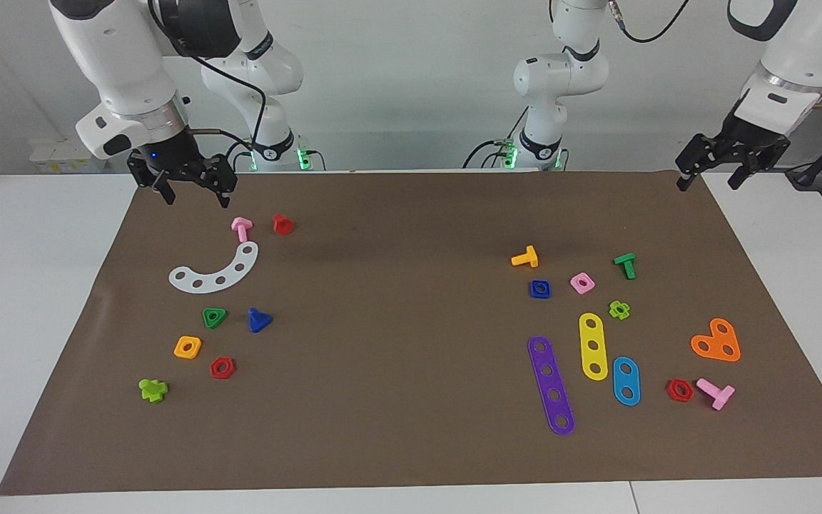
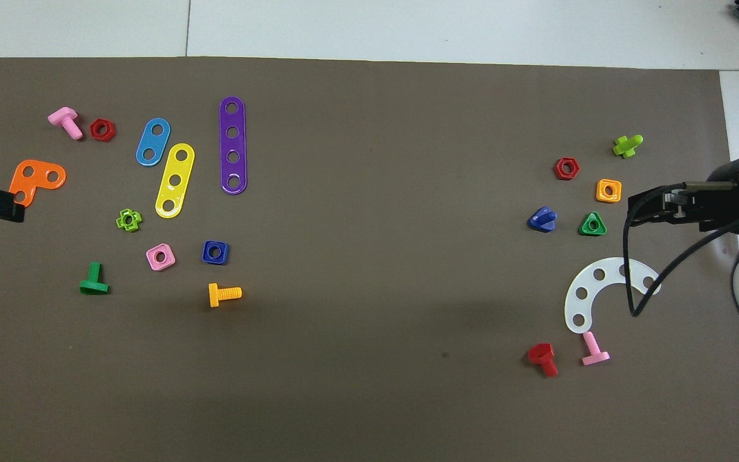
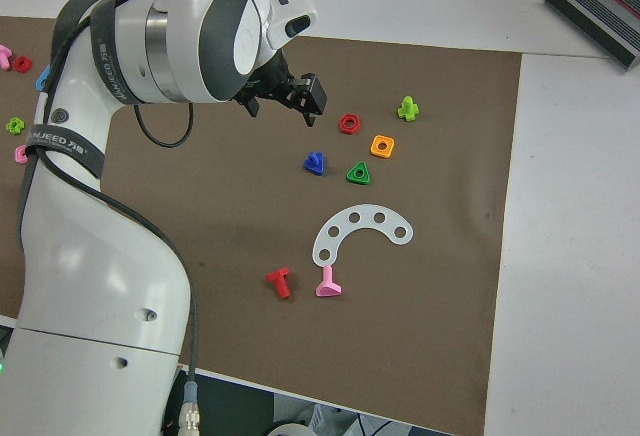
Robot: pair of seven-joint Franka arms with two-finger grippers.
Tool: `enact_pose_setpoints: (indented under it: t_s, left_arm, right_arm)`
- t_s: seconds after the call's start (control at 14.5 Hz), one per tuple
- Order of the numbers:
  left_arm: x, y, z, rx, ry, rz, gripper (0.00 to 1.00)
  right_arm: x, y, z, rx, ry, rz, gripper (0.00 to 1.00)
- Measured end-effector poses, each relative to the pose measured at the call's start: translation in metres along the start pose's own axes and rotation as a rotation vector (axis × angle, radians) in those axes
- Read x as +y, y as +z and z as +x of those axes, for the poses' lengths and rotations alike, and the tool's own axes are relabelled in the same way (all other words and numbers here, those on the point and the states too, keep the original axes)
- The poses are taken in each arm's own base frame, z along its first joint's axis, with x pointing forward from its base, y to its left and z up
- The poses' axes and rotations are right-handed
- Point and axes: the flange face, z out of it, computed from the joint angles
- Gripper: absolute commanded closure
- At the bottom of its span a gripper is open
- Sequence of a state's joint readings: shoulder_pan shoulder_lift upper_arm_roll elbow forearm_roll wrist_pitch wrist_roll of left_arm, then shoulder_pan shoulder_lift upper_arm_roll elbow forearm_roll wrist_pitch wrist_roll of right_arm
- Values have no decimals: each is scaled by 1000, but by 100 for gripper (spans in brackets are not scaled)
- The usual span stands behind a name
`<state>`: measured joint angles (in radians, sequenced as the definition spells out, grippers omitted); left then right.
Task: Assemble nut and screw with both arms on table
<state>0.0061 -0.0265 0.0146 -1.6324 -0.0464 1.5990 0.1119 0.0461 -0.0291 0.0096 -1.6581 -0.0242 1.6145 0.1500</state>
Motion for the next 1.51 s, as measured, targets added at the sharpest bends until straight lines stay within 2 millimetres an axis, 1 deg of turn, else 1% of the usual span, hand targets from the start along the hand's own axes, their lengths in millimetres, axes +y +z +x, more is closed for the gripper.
enact_pose_setpoints:
  t_s: [0.07,0.14,0.28,0.34,0.48,0.55,0.69,0.89,1.03,1.17,1.31,1.51]
  left_arm:
    - [10,17,7,-13,14,-23,0]
    - [19,38,15,-28,27,-37,0]
    - [40,87,34,-62,50,-48,2]
    - [48,111,43,-69,53,-53,3]
    - [58,154,52,-52,55,-56,5]
    - [63,173,52,-40,59,-55,5]
    - [76,207,45,-30,78,-51,5]
    - [105,248,32,-44,124,-45,5]
    - [123,277,26,-46,155,-39,5]
    - [135,304,22,-62,173,-34,6]
    - [137,317,21,-78,180,-32,7]
    - [135,318,21,-80,194,-32,11]
  right_arm:
    - [0,-1,1,12,0,2,4]
    - [0,0,4,29,1,4,4]
    - [-1,5,9,51,1,8,4]
    - [-2,11,13,57,1,9,4]
    - [-4,31,28,69,0,11,4]
    - [-6,43,37,72,-1,12,4]
    - [-9,71,54,72,-2,13,5]
    - [-13,122,74,74,-4,14,6]
    - [-15,159,78,87,-7,17,7]
    - [-17,189,75,79,-12,17,8]
    - [-20,215,71,74,-46,17,9]
    - [-25,249,68,83,-67,19,13]
